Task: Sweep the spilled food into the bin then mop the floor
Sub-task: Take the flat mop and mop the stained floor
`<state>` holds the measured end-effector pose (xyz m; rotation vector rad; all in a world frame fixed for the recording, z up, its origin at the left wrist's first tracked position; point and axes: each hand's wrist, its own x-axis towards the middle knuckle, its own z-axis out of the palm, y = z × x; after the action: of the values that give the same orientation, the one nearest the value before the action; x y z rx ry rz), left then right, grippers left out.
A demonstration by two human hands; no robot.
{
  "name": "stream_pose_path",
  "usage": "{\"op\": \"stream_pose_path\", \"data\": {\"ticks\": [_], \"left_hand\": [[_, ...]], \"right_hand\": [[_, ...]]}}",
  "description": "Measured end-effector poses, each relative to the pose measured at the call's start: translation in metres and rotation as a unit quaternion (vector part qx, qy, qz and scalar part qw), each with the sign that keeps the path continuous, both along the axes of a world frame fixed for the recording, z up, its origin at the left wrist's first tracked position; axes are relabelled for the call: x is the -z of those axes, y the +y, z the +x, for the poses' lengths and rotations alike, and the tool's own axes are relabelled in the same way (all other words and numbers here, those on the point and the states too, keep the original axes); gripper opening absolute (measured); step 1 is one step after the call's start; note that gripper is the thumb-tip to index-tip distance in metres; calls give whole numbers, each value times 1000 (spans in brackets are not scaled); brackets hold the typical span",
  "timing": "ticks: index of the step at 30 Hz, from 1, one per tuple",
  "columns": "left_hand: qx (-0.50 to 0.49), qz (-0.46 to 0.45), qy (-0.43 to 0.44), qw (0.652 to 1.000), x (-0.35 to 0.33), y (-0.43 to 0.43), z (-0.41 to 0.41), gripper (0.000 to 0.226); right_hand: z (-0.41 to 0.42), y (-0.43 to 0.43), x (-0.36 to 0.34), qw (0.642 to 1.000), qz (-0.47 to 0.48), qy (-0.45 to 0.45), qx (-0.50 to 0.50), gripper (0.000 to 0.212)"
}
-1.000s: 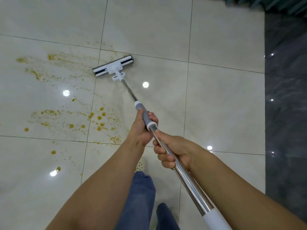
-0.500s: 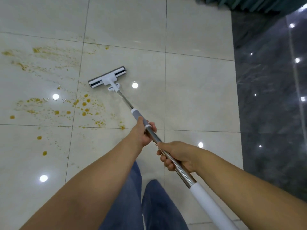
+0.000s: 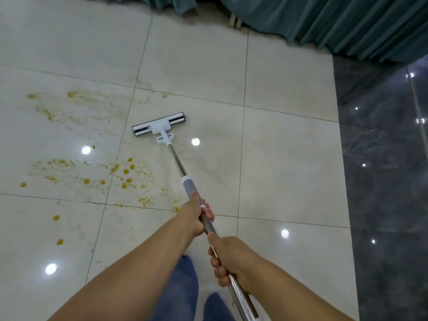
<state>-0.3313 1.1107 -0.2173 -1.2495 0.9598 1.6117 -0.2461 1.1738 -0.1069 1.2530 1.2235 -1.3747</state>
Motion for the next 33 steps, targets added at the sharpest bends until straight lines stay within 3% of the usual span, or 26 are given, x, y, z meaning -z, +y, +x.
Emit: {"op": "stream_pose_path", "data": {"ticks": [10, 15, 25, 33], "left_hand": [[3, -10, 54, 998, 34, -30, -253, 46], [9, 2, 67, 998, 47, -41, -311, 40], [6, -12, 58, 998, 32, -41, -234, 39], [19, 7, 38, 999, 10, -51, -76, 42]], "right_hand": [[-244, -28, 52, 997, -31, 56, 34, 40], [-300, -35, 66, 997, -39, 58, 22, 41], [-229, -32, 50, 999, -36, 14, 12, 35], [-73, -37, 18, 999, -38, -13, 5, 36]]}}
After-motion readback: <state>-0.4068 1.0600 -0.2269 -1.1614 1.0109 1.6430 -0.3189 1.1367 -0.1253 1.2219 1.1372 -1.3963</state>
